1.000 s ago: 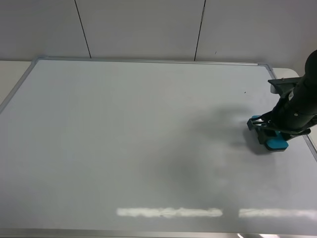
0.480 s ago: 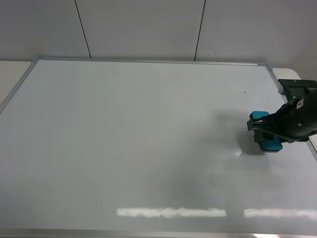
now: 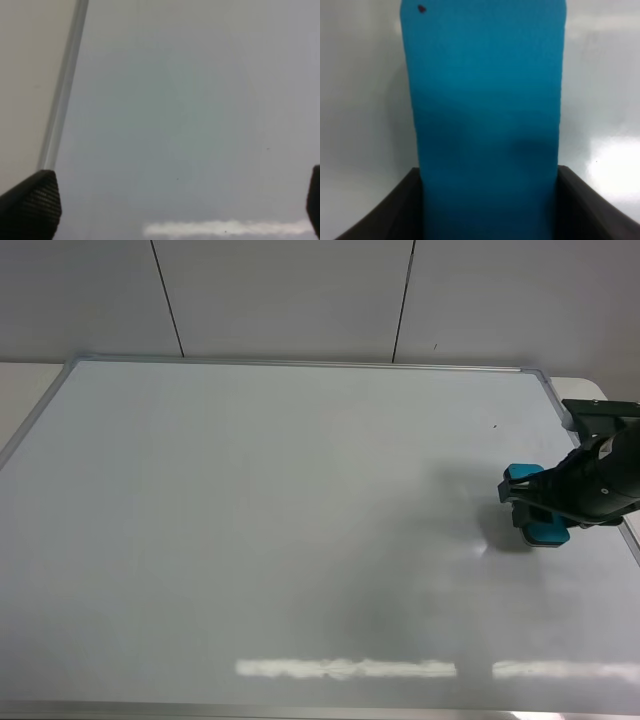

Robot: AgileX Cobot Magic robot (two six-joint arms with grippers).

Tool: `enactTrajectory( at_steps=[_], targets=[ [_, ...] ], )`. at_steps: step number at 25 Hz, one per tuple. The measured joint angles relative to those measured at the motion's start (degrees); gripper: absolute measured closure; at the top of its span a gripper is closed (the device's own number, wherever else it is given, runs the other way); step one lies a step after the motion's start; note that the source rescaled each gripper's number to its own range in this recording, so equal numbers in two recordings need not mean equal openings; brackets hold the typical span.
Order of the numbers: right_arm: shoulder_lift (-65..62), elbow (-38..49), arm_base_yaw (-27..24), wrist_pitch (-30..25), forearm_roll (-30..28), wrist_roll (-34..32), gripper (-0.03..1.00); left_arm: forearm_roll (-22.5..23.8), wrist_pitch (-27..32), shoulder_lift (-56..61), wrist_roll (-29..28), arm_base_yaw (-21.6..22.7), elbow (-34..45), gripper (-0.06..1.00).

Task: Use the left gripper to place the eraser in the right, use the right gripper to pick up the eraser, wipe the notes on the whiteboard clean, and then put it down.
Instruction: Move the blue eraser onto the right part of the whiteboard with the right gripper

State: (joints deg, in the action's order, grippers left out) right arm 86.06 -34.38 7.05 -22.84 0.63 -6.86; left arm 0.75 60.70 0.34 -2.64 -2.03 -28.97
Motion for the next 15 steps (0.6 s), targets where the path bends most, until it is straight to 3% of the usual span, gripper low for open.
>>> enactTrajectory(
  at_steps=[15],
  targets=[
    [3.64,0.06,0.00,-1.40,-1.26,-1.31,0.95,0.00,0.00,0.00,0.00,0.00,0.00,-0.06]
  ],
)
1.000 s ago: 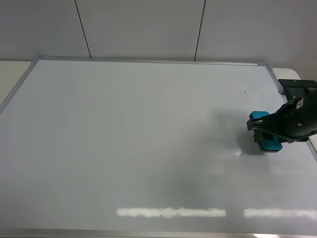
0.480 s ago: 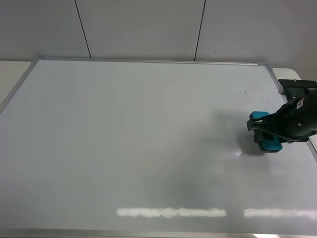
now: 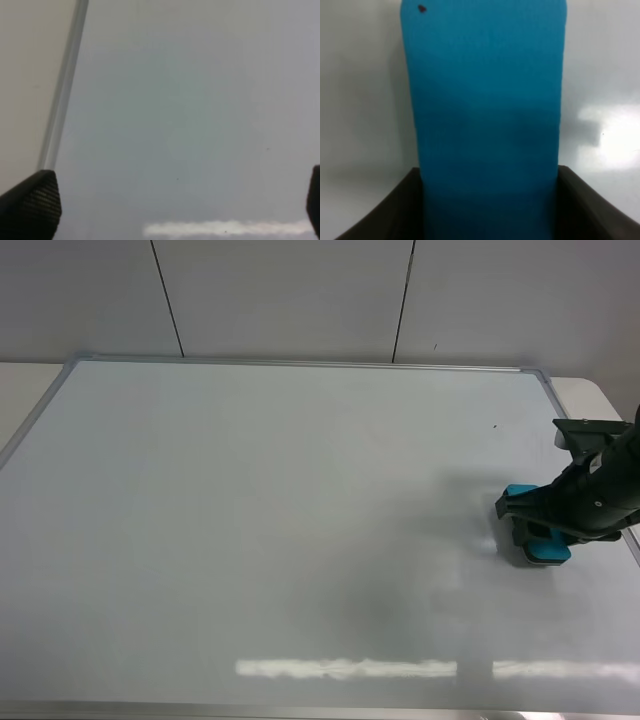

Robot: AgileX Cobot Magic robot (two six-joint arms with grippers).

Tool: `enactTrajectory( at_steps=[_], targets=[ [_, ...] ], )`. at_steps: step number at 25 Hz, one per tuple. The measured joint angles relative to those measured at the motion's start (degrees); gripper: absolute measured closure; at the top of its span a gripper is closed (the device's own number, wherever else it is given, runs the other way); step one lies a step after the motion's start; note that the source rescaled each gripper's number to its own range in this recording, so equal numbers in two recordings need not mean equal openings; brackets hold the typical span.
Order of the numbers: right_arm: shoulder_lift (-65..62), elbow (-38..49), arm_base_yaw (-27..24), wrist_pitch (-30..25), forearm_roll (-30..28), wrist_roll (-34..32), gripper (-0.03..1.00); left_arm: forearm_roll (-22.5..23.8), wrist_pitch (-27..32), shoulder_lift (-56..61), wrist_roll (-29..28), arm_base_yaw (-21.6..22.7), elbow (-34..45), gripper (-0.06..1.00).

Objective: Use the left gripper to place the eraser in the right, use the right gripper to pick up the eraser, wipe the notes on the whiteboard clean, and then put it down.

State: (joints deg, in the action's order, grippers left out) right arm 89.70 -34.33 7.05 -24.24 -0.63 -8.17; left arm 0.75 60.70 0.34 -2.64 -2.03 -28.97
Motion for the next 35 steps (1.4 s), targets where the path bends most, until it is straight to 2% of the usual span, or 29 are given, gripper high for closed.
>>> enactTrajectory(
  at_steps=[2,3,4,6,8,10,13,23,26,31,35],
  targets=[
    [0.00,0.00,0.00,0.13,0.00,0.00,0.95,0.00,0.00,0.00,0.00,0.00,0.00,-0.06],
    [0.00,0.00,0.00,0.13,0.00,0.00,0.91,0.00,0.00,0.00,0.00,0.00,0.00,-0.06],
    [0.00,0.00,0.00,0.34,-0.19,0.00,0.77,0.00,0.00,0.00,0.00,0.00,0.00,-0.06],
    [0.00,0.00,0.00,0.97,-0.88,0.00,0.32,0.00,0.00,0.00,0.00,0.00,0.00,-0.06],
    [0.00,0.00,0.00,1.60,-1.27,0.00,0.10,0.00,0.00,0.00,0.00,0.00,0.00,-0.06],
    [0.00,0.00,0.00,1.67,-1.27,0.00,0.02,0.00,0.00,0.00,0.00,0.00,0.00,-0.06],
    [0.00,0.00,0.00,1.67,-1.27,0.00,-0.02,0.00,0.00,0.00,0.00,0.00,0.00,-0.06],
    [0.00,0.00,0.00,1.42,-0.65,0.73,-0.03,0.00,0.00,0.00,0.00,0.00,0.00,-0.06],
    [-0.89,0.00,0.00,0.04,2.31,4.66,-0.03,0.00,0.00,0.00,0.00,0.00,0.00,-0.06],
    [-9.08,-2.72,0.00,-3.04,10.96,17.06,-0.03,0.00,0.00,0.00,0.00,0.00,0.00,-0.06],
    [-19.38,-7.89,0.00,-8.67,14.23,24.58,-0.03,0.00,0.00,0.00,0.00,0.00,0.00,-0.06]
  ],
)
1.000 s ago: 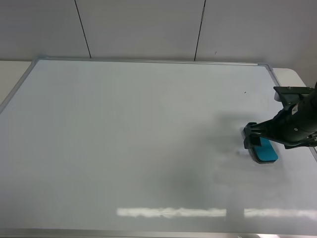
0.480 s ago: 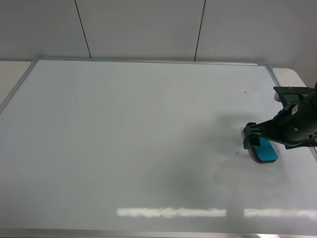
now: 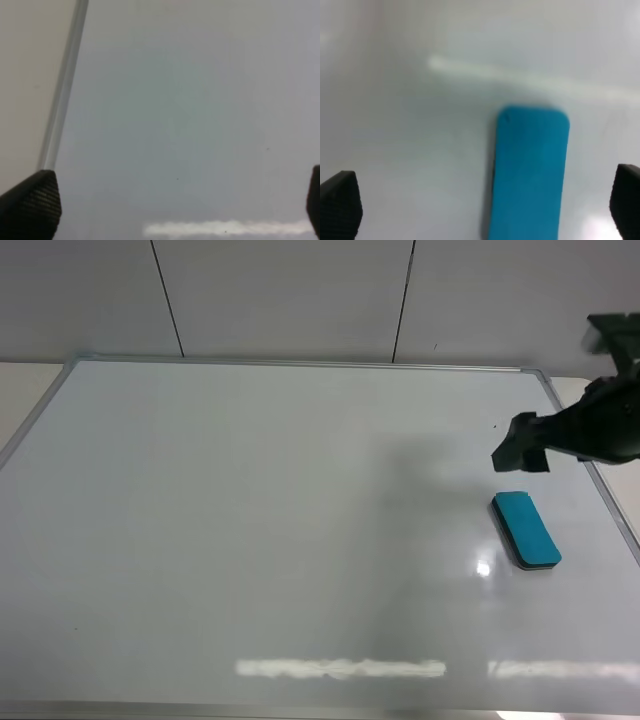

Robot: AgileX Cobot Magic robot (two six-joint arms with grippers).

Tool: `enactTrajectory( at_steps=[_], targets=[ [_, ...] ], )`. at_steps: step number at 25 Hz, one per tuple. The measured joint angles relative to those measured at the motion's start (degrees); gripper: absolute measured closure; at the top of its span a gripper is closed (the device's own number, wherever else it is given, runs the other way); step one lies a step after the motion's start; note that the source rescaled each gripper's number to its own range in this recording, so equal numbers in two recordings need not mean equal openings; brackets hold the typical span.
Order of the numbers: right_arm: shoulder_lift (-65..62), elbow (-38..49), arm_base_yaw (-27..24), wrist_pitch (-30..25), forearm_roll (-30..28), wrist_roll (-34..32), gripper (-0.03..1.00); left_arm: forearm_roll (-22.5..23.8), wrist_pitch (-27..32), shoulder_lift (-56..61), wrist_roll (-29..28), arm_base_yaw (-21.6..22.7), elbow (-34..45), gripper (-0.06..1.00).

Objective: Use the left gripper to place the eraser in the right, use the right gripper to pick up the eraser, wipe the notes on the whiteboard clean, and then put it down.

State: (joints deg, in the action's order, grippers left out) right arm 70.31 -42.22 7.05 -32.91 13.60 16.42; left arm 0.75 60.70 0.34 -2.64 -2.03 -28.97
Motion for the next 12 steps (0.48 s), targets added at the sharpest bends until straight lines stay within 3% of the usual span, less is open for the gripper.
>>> enactTrajectory(
  at_steps=[6,12],
  targets=[
    [-17.88,-8.30,0.00,-9.52,-2.04,1.16,-0.03,0.00,0.00,0.00,0.00,0.00,0.00,-0.06],
    [-35.33,-9.14,0.00,-18.59,-3.26,-1.72,-0.03,0.00,0.05,0.00,0.00,0.00,0.00,-0.06]
  ],
)
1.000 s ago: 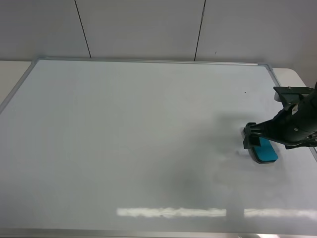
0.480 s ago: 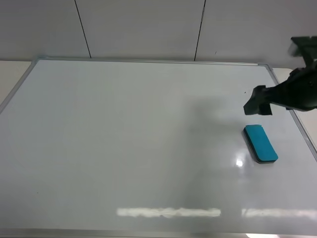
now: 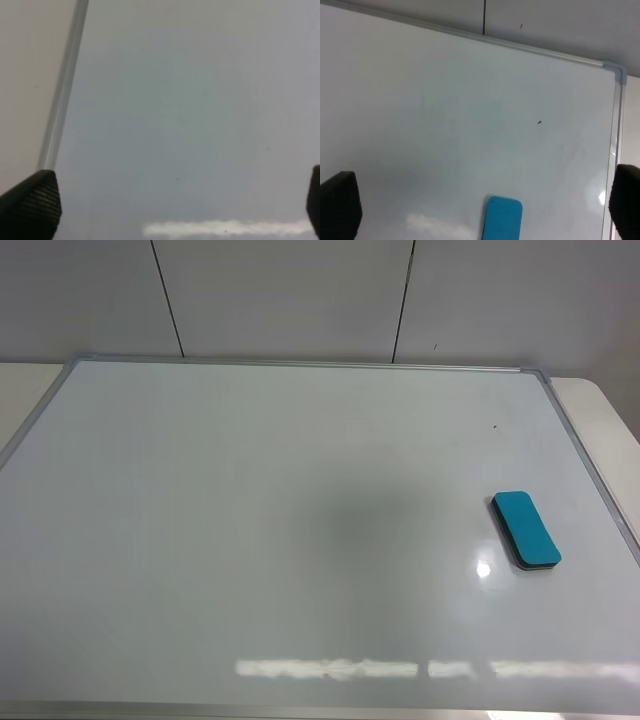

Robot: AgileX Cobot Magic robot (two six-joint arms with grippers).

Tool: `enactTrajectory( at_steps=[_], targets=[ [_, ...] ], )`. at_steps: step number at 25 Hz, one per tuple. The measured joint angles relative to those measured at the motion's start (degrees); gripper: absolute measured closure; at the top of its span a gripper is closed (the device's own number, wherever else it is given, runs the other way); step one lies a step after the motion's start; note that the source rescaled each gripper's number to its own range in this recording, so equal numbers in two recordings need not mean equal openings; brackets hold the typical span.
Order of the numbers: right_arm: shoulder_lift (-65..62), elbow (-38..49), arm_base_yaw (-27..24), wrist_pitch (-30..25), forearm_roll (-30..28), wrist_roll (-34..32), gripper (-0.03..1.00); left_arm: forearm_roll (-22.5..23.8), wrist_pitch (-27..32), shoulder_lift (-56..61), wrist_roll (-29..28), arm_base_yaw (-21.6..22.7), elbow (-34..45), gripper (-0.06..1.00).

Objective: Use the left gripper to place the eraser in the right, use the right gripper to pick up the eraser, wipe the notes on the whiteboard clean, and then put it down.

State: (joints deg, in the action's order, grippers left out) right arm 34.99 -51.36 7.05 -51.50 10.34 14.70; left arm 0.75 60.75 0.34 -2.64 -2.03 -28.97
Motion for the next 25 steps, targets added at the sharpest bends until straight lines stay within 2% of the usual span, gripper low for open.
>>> enactTrajectory(
  at_steps=[3,7,12,15,25],
  targets=[
    [-8.12,1.17,0.02,-5.93,-1.36,-1.55,-0.03,0.00,0.00,0.00,0.00,0.00,0.00,-0.06],
    [-15.58,4.70,0.02,-8.68,-3.48,-3.07,-0.03,0.00,0.00,0.00,0.00,0.00,0.00,-0.06],
    [-28.37,17.04,-1.90,-10.26,-5.80,-6.14,-0.03,0.00,0.00,0.00,0.00,0.00,0.00,-0.06],
    [-31.44,20.88,-2.31,-11.25,-7.39,-6.33,-0.03,0.00,0.00,0.00,0.00,0.00,0.00,-0.06],
    [-35.10,21.70,-4.54,-10.68,-14.61,-14.02,-0.03,0.00,0.00,0.00,0.00,0.00,0.00,-0.06]
  ],
)
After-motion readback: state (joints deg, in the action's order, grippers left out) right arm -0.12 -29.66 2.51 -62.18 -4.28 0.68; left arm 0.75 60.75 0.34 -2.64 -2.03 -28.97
